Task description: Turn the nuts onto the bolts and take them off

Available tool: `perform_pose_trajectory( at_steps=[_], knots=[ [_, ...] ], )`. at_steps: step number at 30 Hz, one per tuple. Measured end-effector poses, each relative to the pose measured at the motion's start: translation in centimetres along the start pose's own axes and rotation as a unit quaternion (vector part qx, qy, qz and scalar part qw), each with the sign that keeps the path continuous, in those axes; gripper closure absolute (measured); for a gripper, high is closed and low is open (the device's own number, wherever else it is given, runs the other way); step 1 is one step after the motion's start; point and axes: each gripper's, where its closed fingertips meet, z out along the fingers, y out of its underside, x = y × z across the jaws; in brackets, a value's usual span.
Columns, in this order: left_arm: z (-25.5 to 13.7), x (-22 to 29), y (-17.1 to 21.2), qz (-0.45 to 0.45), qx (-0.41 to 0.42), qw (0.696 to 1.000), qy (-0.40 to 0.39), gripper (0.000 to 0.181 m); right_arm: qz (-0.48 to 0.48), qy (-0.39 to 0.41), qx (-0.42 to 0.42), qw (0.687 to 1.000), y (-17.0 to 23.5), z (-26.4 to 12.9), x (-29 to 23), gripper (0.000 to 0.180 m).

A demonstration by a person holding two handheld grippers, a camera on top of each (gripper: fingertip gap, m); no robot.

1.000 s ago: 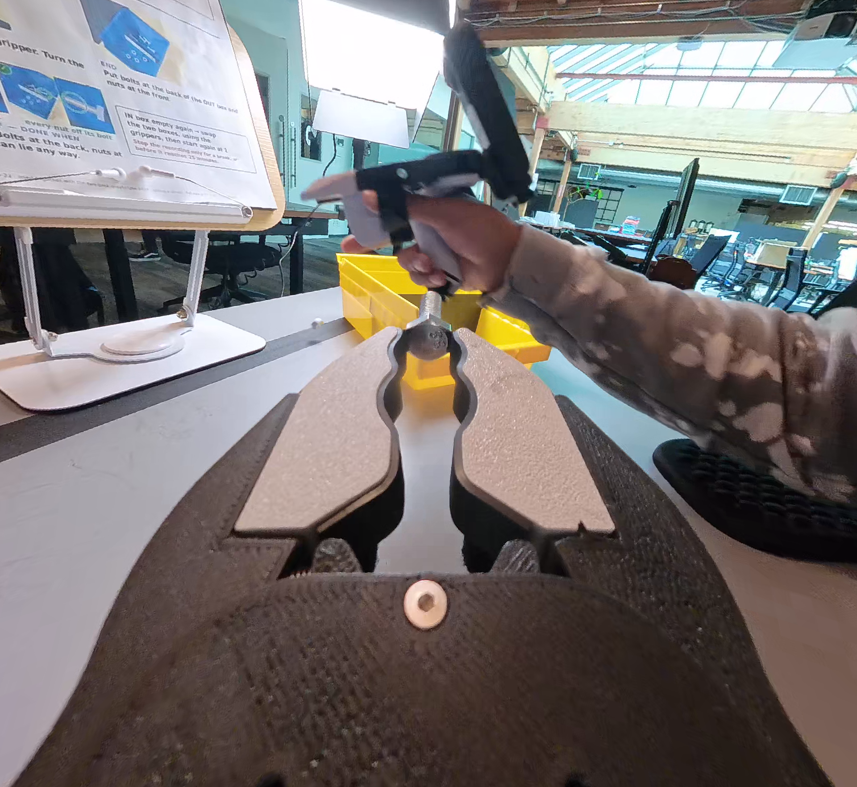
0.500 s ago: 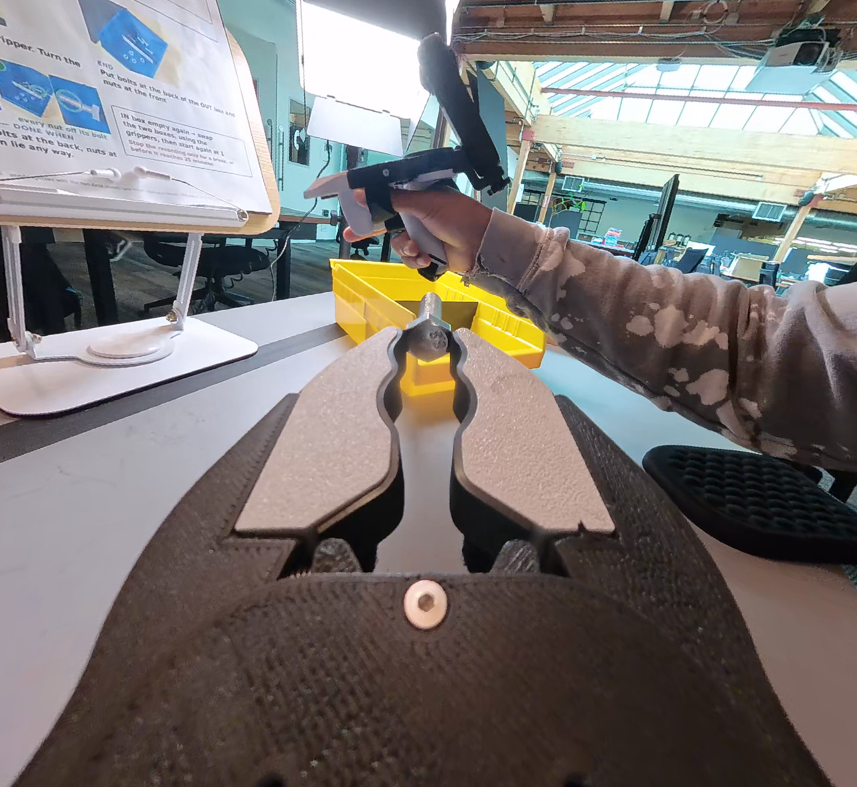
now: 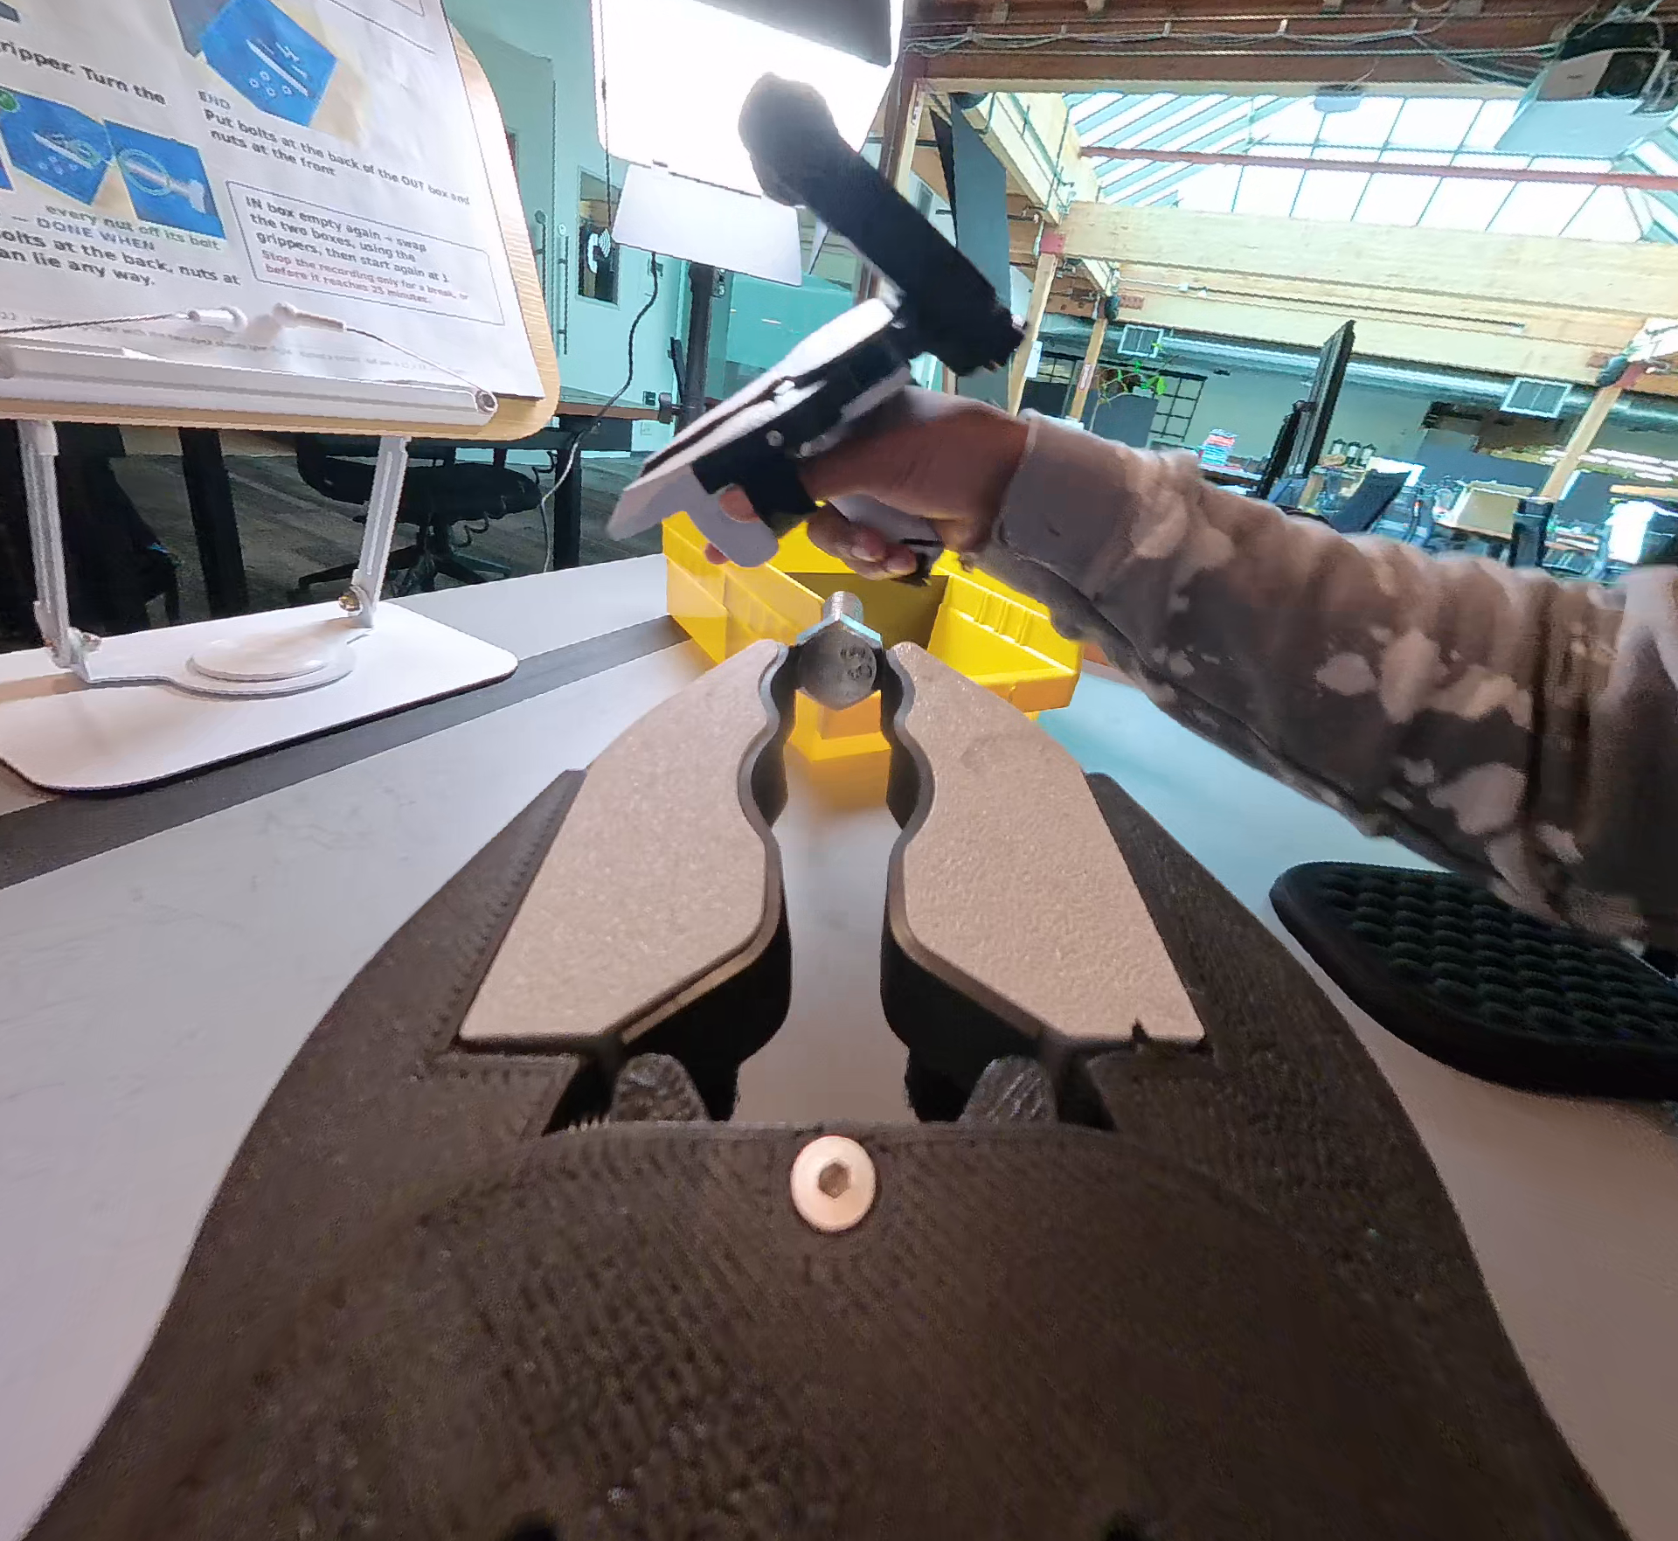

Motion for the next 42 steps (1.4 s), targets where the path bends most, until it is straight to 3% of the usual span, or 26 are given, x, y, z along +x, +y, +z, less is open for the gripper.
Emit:
perform_pose_trajectory(
  at_steps=[3,6,8,13,14,16,19,23,28,35,42],
  knots=[
    [0.0,-0.1,-0.1,-0.001,-0.001,1.000,-0.002,0.163,0.014,-0.046,0.076,0.996,0.3,-2.2,-3.9,0.141],
    [0.1,-0.1,0.1,-0.005,-0.006,1.000,0.001,0.163,0.031,-0.222,0.177,0.958,0.1,-5.8,-10.7,0.140],
    [0.2,0.1,0.5,-0.010,-0.015,1.000,0.008,0.163,-0.003,-0.297,0.218,0.930,0.7,-8.5,-14.0,0.139],
    [0.9,1.7,2.5,-0.017,-0.073,0.996,0.049,0.163,-0.279,-0.219,0.205,0.912,3.6,-10.0,-17.9,0.144],
    [1.0,2.0,3.0,-0.013,-0.086,0.995,0.054,0.163,-0.321,-0.199,0.203,0.903,3.9,-10.0,-18.4,0.167],
    [1.0,2.1,3.1,0.000,-0.087,0.995,0.050,0.162,-0.383,-0.166,0.199,0.886,4.2,-10.3,-18.4,0.170],
    [0.8,1.2,1.6,0.005,-0.049,0.999,0.005,0.149,-0.323,-0.151,0.190,0.915,2.9,-10.4,-14.3,0.170],
    [0.5,0.8,1.3,0.024,-0.046,0.999,-0.005,0.155,-0.181,-0.059,0.165,0.968,0.9,-9.1,-2.2,0.170],
    [0.6,0.7,2.1,0.037,-0.061,0.997,-0.007,0.156,-0.038,0.032,0.110,0.993,3.2,-6.6,10.5,0.170],
    [0.8,0.3,3.4,0.032,-0.082,0.996,-0.006,0.156,0.073,0.109,-0.093,0.987,11.9,-1.5,21.3,0.170],
    [0.9,-0.2,4.6,0.029,-0.101,0.994,-0.011,0.157,0.129,0.099,-0.309,0.937,19.4,2.0,23.4,0.170]
  ],
)
